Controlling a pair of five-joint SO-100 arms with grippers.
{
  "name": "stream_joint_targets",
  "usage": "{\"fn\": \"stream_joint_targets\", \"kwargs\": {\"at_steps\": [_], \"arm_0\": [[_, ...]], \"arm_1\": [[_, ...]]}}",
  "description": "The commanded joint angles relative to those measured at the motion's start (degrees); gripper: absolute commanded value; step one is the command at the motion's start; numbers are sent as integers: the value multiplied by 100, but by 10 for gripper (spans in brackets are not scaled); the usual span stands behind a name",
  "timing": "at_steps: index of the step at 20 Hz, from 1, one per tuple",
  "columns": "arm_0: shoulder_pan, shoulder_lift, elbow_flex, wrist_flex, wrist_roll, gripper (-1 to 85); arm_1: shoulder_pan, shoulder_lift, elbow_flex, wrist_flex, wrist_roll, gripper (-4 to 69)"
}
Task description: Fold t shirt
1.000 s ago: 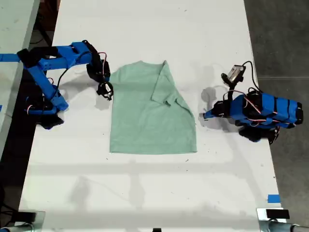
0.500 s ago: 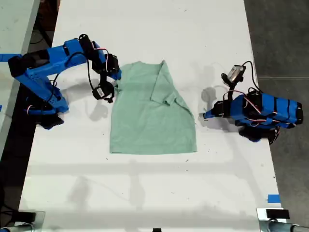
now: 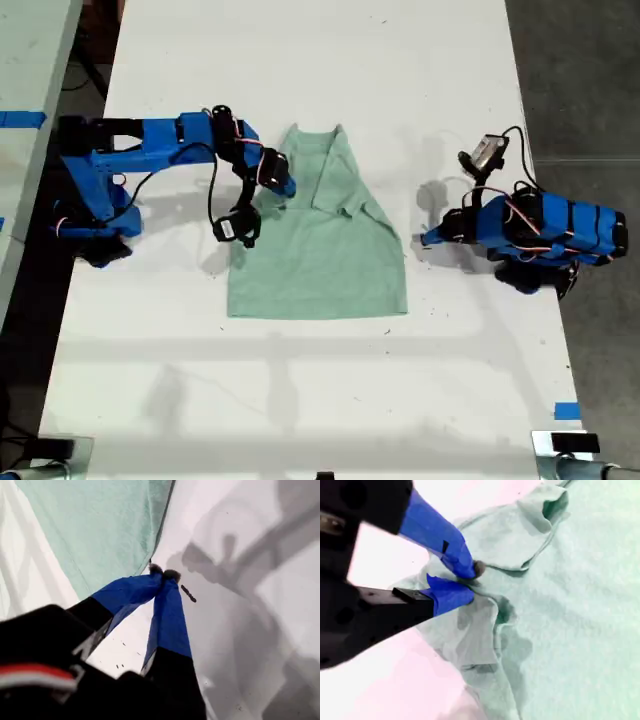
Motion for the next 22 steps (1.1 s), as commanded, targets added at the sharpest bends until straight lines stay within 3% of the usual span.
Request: {"fn": "stream_joint_targets", "kwargs": {"at_steps": [1,5,9,12,14,16,18,22], "arm_0": [[79,-360,-765,141,-44,141],[-272,501,-782,835,-62,123],[-615,2874,255,1485,-466,5],[-580,5871,2856,967,-1547,-3],[-167,8411,5335,-132,-2294,-3],[149,10292,7400,-800,-2408,-3],[211,11830,8938,-729,-2417,-3],[-176,11813,9809,-932,-2294,-3]], "arm_1": [[-53,53,308,26,18,-1],[-62,53,308,26,9,-1],[-70,53,308,26,9,-1],[-70,53,308,26,9,-1],[-53,53,308,26,18,-1],[-35,53,308,26,18,-1],[-26,53,308,26,18,-1],[-18,53,308,26,35,-2]]}}
